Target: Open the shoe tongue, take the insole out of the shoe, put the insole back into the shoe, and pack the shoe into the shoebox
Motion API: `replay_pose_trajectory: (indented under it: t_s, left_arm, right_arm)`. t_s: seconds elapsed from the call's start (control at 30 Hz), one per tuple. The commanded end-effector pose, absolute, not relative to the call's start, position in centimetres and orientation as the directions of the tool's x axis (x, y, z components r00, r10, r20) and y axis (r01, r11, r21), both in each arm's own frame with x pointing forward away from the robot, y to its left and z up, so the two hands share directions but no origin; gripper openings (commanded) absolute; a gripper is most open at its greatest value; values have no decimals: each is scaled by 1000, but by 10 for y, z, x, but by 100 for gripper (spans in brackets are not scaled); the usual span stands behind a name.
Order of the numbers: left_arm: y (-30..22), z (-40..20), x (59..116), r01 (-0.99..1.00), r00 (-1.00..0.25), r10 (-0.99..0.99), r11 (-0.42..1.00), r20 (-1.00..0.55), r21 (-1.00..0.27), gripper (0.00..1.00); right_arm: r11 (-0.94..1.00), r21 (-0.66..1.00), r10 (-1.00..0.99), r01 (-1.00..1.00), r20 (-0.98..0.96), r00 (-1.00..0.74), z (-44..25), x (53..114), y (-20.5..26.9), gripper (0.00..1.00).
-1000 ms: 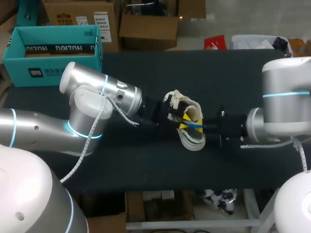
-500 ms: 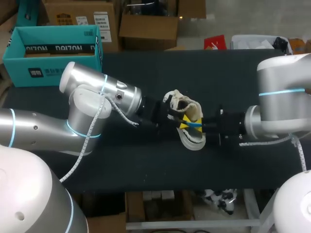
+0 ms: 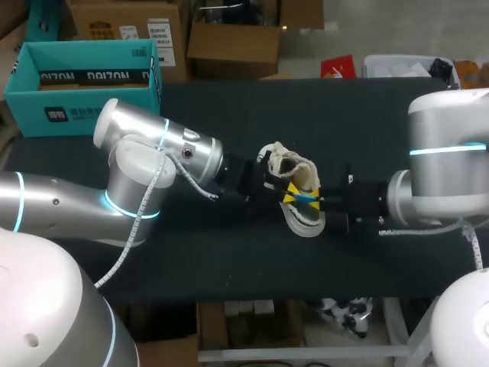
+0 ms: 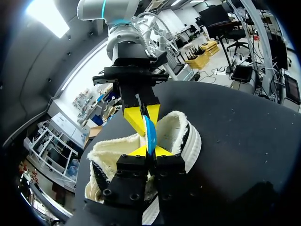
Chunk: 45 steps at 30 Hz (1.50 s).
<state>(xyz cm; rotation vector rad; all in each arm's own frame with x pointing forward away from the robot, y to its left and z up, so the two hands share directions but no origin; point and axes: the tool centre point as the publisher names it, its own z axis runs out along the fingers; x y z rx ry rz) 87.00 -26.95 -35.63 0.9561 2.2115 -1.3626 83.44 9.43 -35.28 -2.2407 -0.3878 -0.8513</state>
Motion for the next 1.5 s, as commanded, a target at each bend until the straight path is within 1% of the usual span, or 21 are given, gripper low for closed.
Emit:
replay_pose_trajectory:
  t_s: [0.03, 0.13, 0.17, 0.2, 0.23, 0.27, 0.33, 0.37, 0.67, 0.87, 0.93, 0.97, 1.0, 1.1, 1.2, 1.3, 1.37, 1.47, 1.5]
  left_arm:
    - [-272, -363, 875, 711, -702, 349, 305, -621, -633, 0]
    - [-273, -362, 874, 710, -703, 353, 307, -617, -634, 0]
    - [-273, -361, 873, 710, -703, 354, 307, -616, -634, 26]
    - [-273, -360, 873, 710, -703, 355, 307, -616, -634, 48]
    - [-272, -359, 872, 710, -703, 355, 306, -616, -634, 64]
    - [-271, -358, 871, 711, -702, 356, 306, -617, -633, 75]
    - [-269, -355, 869, 711, -702, 356, 304, -617, -634, 90]
    - [-267, -354, 868, 711, -702, 356, 304, -617, -634, 100]
    - [-247, -329, 859, 666, -742, 340, 273, -578, -694, 100]
    - [-236, -305, 848, 593, -798, 330, 274, -505, -757, 100]
    - [-232, -296, 847, 546, -828, 320, 280, -460, -789, 100]
    - [-230, -292, 847, 536, -835, 319, 285, -448, -795, 100]
    - [-228, -288, 846, 520, -844, 317, 290, -432, -803, 100]
    - [-221, -278, 843, 471, -870, 316, 299, -379, -830, 100]
    - [-216, -272, 842, 451, -883, 301, 331, -360, -829, 100]
    - [-210, -270, 841, 431, -895, 287, 358, -341, -828, 100]
    - [-207, -269, 841, 414, -904, 277, 374, -326, -830, 100]
    - [-202, -269, 842, 387, -917, 254, 387, -307, -837, 100]
    - [-199, -268, 842, 377, -923, 242, 397, -300, -837, 100]
  right_arm:
    - [-711, -505, 32, 489, 672, 740, -350, 830, 97, 0]
    - [-709, -508, 38, 490, 666, 745, -352, 833, 99, 0]
    - [-708, -509, 39, 490, 664, 747, -354, 835, 99, 0]
    - [-706, -512, 39, 489, 661, 749, -356, 837, 98, 0]
    - [-707, -515, 40, 485, 656, 754, -358, 840, 97, 0]
    - [-707, -517, 40, 483, 653, 757, -360, 842, 97, 0]
    - [-705, -522, 42, 480, 644, 764, -364, 846, 97, 0]
    - [-704, -524, 44, 479, 641, 766, -365, 848, 97, 0]
    - [-720, -520, 57, 460, 616, 786, -373, 851, 92, 0]
    - [-750, -496, 78, 438, 591, 803, -376, 845, 89, 0]
    - [-757, -489, 81, 433, 587, 806, -375, 842, 88, 0]
    - [-759, -488, 82, 431, 585, 807, -374, 840, 87, 5]
    - [-770, -476, 86, 425, 582, 809, -372, 837, 86, 30]
    - [-786, -455, 96, 418, 578, 810, -367, 831, 86, 56]
    - [-799, -438, 102, 412, 577, 811, -361, 823, 87, 60]
    - [-807, -425, 107, 409, 577, 810, -354, 817, 87, 50]
    - [-811, -418, 110, 410, 579, 808, -351, 814, 88, 47]
    - [-806, -413, 119, 424, 588, 800, -344, 809, 91, 38]
    - [-802, -413, 124, 432, 592, 796, -342, 807, 93, 19]
